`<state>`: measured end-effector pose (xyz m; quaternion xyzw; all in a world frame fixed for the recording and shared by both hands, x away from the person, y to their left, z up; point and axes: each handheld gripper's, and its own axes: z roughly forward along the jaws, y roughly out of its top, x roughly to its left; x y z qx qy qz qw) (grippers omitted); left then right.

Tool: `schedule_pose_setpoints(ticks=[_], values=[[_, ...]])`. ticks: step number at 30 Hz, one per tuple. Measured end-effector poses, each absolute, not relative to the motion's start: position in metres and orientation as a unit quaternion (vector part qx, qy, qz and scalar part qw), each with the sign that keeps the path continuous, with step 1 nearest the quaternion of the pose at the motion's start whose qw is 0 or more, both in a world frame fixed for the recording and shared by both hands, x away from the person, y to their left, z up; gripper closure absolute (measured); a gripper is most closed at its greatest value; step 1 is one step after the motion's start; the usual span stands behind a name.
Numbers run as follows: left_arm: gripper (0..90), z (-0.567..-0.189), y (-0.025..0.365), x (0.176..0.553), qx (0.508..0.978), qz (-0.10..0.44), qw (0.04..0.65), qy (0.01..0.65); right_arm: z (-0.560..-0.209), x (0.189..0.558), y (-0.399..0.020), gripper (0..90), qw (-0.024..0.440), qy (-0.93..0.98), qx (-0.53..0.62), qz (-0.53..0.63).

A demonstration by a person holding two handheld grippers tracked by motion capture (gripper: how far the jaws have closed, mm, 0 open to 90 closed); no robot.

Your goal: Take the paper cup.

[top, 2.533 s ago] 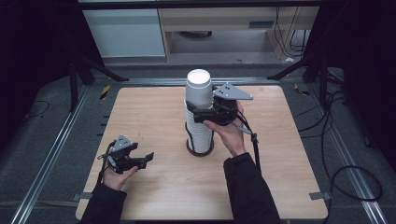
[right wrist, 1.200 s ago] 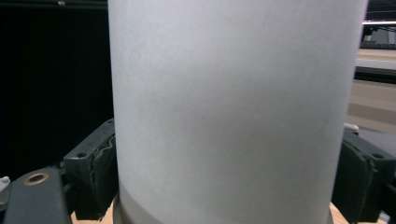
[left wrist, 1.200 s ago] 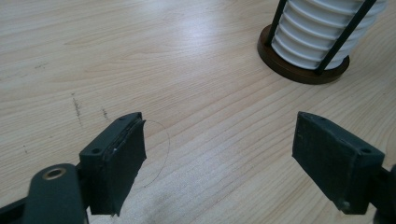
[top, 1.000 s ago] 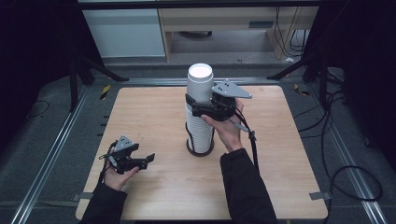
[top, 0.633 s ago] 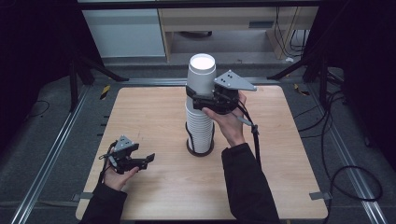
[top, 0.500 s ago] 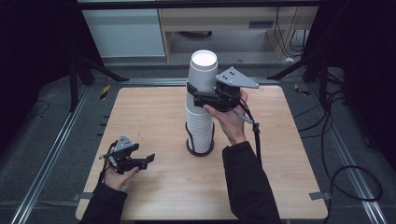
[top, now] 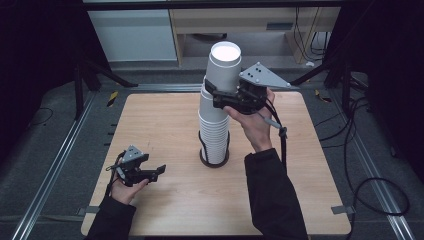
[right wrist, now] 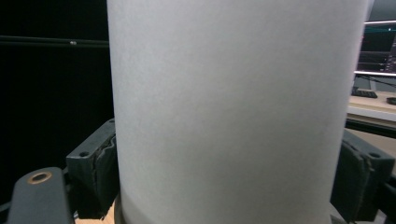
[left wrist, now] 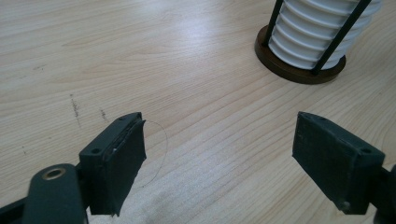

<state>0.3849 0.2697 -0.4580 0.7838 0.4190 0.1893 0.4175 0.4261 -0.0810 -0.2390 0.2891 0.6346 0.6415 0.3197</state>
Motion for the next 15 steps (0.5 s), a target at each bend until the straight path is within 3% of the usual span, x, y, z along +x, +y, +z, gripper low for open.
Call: schedule_pose_setpoints(ticks=[15], values=[[17.0,-0.457,0.267,0.384,0.789,0.182,0.419,0.412,-0.260,0.407,-0.130,13.3,0.328,0.653,0.302,0.612]])
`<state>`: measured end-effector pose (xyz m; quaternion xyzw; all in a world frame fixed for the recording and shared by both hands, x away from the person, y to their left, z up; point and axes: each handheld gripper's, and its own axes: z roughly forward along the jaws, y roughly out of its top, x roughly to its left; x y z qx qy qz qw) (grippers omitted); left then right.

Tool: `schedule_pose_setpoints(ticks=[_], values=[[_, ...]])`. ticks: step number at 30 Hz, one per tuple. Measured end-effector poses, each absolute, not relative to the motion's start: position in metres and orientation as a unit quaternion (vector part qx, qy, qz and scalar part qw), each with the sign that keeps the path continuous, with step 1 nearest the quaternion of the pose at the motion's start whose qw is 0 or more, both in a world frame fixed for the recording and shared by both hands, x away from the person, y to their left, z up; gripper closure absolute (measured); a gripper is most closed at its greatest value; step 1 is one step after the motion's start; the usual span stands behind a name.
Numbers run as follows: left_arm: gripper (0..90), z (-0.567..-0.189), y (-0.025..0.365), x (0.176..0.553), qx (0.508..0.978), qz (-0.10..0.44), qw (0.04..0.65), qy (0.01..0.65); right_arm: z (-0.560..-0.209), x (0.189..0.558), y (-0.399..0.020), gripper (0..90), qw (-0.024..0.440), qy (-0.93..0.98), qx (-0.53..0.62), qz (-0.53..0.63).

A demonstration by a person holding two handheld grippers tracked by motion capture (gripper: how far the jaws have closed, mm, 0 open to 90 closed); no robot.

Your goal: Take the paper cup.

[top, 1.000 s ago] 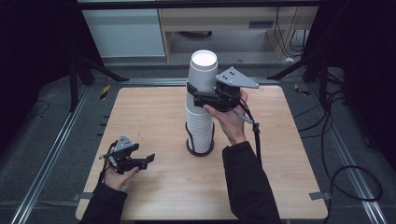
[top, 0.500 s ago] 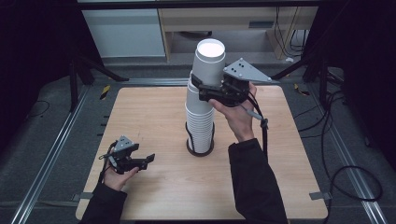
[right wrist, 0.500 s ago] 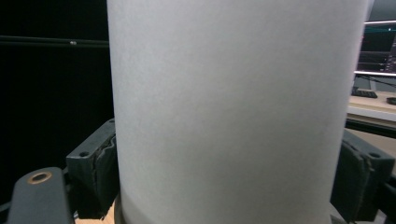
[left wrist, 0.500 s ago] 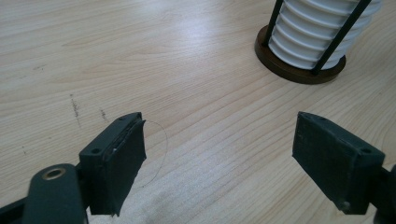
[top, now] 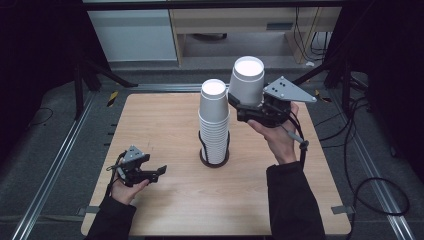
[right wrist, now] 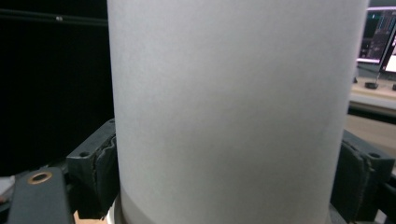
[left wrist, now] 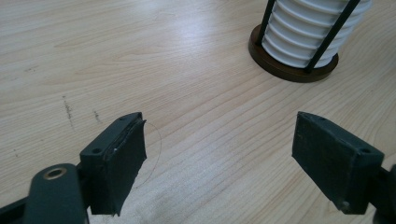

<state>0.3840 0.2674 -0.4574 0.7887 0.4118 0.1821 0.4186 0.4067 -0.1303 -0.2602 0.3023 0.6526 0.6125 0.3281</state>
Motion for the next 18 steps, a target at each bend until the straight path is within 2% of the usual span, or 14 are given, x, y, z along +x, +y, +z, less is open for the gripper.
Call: schedule_pose_setpoints(ticks=[5,18], values=[[17.0,-0.457,0.266,0.383,0.791,0.182,0.418,0.409,-0.280,0.402,-0.148,13.3,0.317,0.663,0.313,0.602],[17.1,-0.456,0.266,0.383,0.793,0.178,0.419,0.404,-0.326,0.387,-0.161,13.4,0.281,0.693,0.311,0.586]])
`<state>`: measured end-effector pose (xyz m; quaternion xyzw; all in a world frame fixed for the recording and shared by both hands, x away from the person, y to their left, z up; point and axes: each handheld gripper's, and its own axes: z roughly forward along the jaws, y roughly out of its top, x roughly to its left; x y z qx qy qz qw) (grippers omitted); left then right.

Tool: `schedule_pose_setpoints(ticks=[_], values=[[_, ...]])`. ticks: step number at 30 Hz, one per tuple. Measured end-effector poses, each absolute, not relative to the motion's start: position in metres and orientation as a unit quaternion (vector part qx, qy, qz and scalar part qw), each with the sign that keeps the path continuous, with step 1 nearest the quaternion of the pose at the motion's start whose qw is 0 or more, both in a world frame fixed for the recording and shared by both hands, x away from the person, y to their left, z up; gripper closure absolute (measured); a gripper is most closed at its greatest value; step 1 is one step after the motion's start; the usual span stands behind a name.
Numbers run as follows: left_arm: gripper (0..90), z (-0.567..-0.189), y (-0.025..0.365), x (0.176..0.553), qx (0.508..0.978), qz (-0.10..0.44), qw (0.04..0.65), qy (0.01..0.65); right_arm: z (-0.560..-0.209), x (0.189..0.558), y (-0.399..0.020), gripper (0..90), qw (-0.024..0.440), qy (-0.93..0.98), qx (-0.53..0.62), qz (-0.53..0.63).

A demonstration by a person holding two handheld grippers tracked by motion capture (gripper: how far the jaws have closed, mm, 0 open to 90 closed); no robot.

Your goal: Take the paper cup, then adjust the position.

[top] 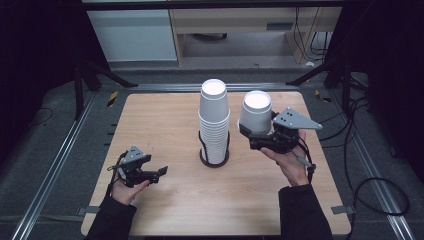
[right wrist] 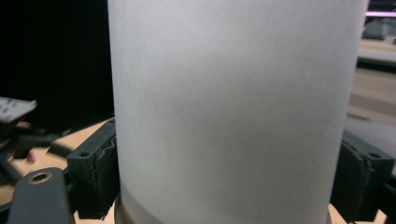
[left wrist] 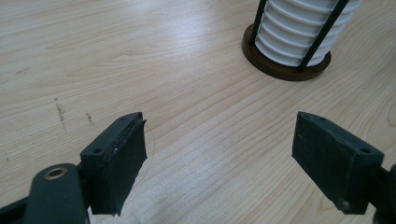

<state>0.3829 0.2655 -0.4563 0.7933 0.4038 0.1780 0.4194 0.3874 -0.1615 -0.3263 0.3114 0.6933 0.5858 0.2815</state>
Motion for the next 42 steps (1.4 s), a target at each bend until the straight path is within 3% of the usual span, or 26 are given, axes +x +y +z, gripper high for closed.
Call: schedule_pose_setpoints(ticks=[9,26,42], values=[[17.2,-0.456,0.264,0.383,0.796,0.177,0.418,0.401,-0.359,0.375,-0.165,13.4,0.250,0.718,0.301,0.576],[17.3,-0.456,0.260,0.383,0.798,0.167,0.425,0.392,-0.385,0.371,-0.158,13.3,0.214,0.758,0.276,0.551],[17.5,-0.449,0.259,0.379,0.802,0.155,0.439,0.374,-0.397,0.372,-0.112,13.3,0.160,0.797,0.214,0.541]])
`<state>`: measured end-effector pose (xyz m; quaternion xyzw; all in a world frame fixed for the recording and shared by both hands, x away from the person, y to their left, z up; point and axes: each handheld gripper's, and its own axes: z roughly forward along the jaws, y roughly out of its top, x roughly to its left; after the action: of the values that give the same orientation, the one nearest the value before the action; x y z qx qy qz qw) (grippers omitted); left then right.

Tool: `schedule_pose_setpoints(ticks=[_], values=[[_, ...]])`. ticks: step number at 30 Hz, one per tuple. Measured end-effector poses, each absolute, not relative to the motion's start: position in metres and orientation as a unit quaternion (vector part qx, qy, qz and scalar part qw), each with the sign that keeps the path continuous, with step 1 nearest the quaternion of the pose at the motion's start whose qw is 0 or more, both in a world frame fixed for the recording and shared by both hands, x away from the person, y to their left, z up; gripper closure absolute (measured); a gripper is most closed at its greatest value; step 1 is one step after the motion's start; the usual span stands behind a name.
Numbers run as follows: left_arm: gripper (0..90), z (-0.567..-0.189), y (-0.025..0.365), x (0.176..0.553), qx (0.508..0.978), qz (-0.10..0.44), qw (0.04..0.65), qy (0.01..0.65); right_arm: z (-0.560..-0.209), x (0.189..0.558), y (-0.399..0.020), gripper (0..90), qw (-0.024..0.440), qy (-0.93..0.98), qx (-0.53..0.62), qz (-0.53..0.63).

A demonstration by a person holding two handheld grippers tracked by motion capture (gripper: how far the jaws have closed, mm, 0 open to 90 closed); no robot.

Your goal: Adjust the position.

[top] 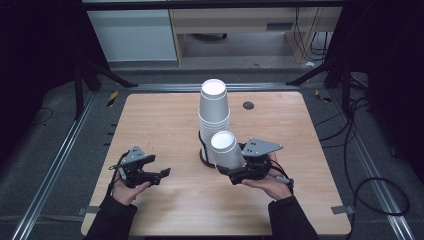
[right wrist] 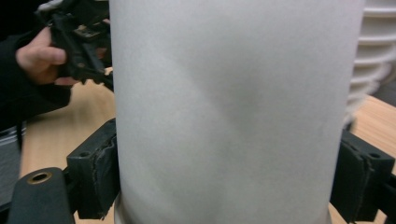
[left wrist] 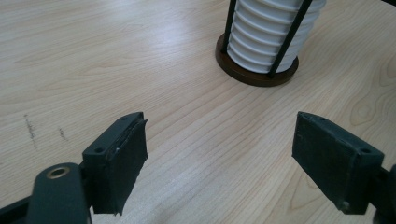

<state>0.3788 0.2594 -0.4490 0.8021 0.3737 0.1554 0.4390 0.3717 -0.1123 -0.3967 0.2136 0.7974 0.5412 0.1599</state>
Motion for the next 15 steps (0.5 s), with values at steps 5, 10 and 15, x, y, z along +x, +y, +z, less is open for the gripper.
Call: schedule_pose_setpoints(ticks=[5,10,15], values=[[17.5,-0.445,0.260,0.376,0.804,0.156,0.444,0.364,-0.398,0.371,-0.099,13.3,0.145,0.803,0.204,0.541],[17.6,-0.443,0.262,0.375,0.804,0.154,0.449,0.358,-0.413,0.372,-0.083,13.2,0.132,0.813,0.191,0.533],[17.8,-0.441,0.262,0.373,0.809,0.147,0.455,0.342,-0.422,0.375,-0.065,13.2,0.117,0.834,0.161,0.514]])
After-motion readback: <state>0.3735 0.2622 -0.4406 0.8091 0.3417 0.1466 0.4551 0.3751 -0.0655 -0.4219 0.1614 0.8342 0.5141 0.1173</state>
